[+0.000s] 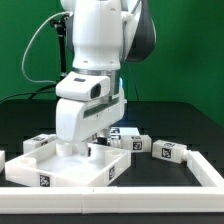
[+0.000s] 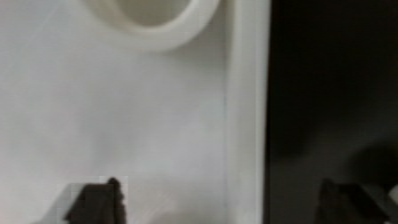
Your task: Assemble one leg
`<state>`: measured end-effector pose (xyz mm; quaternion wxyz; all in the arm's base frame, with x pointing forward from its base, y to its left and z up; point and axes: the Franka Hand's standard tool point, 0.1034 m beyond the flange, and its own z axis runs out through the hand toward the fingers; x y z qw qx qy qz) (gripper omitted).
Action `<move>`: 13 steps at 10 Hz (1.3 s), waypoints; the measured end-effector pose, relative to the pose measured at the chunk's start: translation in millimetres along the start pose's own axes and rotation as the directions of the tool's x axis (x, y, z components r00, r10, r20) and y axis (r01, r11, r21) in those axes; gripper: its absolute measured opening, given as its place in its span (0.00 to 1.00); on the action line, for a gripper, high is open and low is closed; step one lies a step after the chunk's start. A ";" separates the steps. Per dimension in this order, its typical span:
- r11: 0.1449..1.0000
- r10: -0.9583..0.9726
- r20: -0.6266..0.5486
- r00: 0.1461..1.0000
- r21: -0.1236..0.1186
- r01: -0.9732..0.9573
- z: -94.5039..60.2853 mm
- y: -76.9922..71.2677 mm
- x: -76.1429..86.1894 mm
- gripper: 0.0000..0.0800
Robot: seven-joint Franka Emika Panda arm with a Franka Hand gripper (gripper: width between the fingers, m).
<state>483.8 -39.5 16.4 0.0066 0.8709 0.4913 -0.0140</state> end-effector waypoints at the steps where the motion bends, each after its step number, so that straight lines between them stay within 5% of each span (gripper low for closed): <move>1: 1.000 0.001 0.000 1.000 0.001 -0.001 0.4 -0.2 -0.5 0.51; 2: 1.000 0.001 0.001 1.000 0.001 -0.001 0.5 -0.3 -0.5 0.26; 3: 1.000 0.000 0.001 1.000 0.002 0.000 0.7 -0.5 -0.5 0.26; 4: 1.000 -0.014 0.001 1.000 0.000 0.014 0.6 -2.0 2.5 0.10; 9: 0.945 -0.326 0.005 0.946 0.017 0.325 -0.8 -11.6 38.4 0.07; 13: 0.943 -0.333 0.004 0.943 0.013 0.332 -0.4 -9.7 36.0 0.07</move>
Offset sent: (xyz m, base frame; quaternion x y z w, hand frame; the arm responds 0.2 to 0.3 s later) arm 0.0000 0.0000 0.0000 0.0000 0.0000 0.0000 1.0000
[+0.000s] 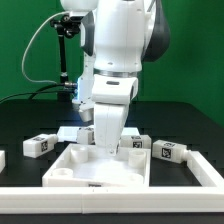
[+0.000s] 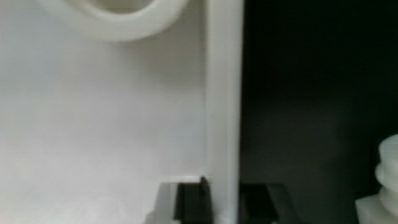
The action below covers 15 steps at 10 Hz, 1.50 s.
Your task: Assemble one leg
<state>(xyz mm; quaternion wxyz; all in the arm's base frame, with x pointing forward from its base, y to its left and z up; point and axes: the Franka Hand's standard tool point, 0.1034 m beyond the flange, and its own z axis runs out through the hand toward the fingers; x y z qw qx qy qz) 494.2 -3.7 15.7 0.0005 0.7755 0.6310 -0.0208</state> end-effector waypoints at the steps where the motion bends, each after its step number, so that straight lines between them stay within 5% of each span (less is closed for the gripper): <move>1: 0.996 -0.085 -0.016 0.996 -0.042 0.084 0.0 3.3 5.5 0.07; 6: 0.987 -0.158 -0.031 0.987 -0.032 0.157 -2.0 -0.7 60.1 0.07; 11: 0.989 -0.149 -0.031 0.988 -0.031 0.148 -2.0 -1.0 61.0 0.07; 14: 0.992 -0.122 -0.012 0.992 0.017 0.122 -2.1 -4.7 72.4 0.07; 15: 0.990 -0.143 -0.013 0.990 0.015 0.143 -2.2 -3.8 71.4 0.07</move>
Offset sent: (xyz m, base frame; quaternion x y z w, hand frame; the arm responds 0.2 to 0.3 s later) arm 0.0346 0.0579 0.0007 -0.0430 0.0083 -0.0303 0.9986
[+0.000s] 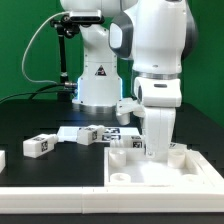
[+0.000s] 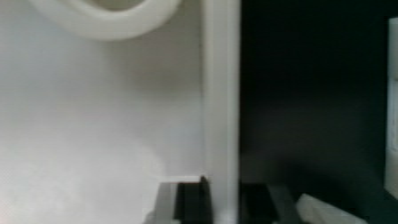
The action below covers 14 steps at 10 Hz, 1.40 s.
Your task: Assemble one leg
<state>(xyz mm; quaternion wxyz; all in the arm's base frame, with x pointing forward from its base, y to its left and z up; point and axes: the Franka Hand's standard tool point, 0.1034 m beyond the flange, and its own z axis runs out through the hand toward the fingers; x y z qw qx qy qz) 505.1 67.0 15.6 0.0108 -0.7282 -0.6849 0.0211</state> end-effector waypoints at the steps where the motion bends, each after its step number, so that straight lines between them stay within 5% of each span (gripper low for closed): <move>1: 1.000 -0.008 -0.001 1.000 -0.002 0.008 -0.1 0.7 -1.5 0.07; 2: 1.000 -0.005 -0.001 1.000 -0.001 0.005 0.1 0.4 -1.2 0.07; 4: 1.000 -0.004 -0.001 1.000 -0.001 0.004 0.2 0.3 -1.4 0.36; 5: 1.000 0.001 0.001 1.000 0.001 -0.001 -1.9 0.3 -1.9 0.36; 7: 0.999 0.032 0.015 0.999 -0.033 -0.031 -38.3 -5.4 -7.3 0.73; 10: 0.985 0.160 0.021 0.987 -0.062 -0.158 -70.6 -16.9 -10.4 0.81; 13: 0.981 0.182 0.017 0.983 -0.063 -0.181 -67.4 -17.7 -11.7 0.81; 14: 0.944 0.318 -0.010 0.948 -0.083 -0.318 -61.8 -25.0 -19.1 0.81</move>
Offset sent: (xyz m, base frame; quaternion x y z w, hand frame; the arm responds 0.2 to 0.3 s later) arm 0.0000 0.0000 0.0000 0.0000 0.0000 0.0000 1.0000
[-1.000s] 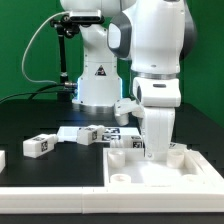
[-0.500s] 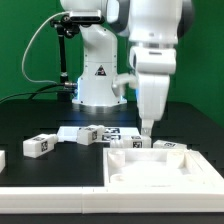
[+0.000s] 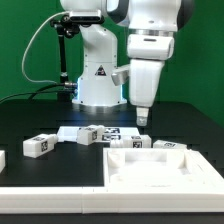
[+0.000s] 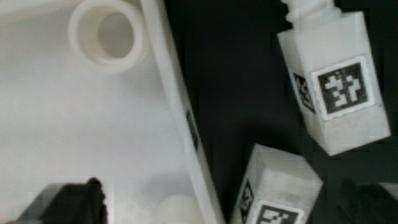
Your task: Assemble one leg
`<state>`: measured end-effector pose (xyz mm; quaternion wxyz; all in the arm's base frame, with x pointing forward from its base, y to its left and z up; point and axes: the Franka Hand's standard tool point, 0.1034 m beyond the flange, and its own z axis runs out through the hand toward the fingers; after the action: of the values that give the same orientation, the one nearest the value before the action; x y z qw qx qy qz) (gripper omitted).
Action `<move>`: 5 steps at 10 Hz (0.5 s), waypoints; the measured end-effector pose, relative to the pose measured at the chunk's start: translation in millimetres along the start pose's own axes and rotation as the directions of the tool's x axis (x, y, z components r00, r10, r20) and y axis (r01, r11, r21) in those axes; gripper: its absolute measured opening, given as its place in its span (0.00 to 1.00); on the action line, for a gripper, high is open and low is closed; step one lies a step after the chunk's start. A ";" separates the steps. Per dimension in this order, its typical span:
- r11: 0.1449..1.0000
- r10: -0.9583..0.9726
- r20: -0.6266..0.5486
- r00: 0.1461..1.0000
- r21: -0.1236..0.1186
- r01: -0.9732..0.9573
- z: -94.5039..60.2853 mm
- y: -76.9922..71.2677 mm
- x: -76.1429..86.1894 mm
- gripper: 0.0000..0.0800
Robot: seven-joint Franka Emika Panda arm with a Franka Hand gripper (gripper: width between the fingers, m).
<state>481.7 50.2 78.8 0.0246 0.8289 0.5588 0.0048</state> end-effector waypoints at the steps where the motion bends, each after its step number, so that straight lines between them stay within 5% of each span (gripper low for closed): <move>1: 0.993 0.116 0.016 0.993 0.003 -0.116 -2.5 -5.6 -22.3 0.81; 3: 0.942 0.336 0.018 0.942 -0.010 -0.336 -8.9 -6.3 -51.5 0.81; 5: 0.890 0.455 0.018 0.890 0.006 -0.456 -7.5 -5.9 -50.8 0.81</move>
Offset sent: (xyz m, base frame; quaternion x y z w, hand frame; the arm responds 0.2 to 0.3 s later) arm 0.0027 -0.0203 -0.0012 0.0493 -0.0044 0.2418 0.9691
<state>456.9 5.6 87.0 0.0234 0.9369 0.3488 0.0008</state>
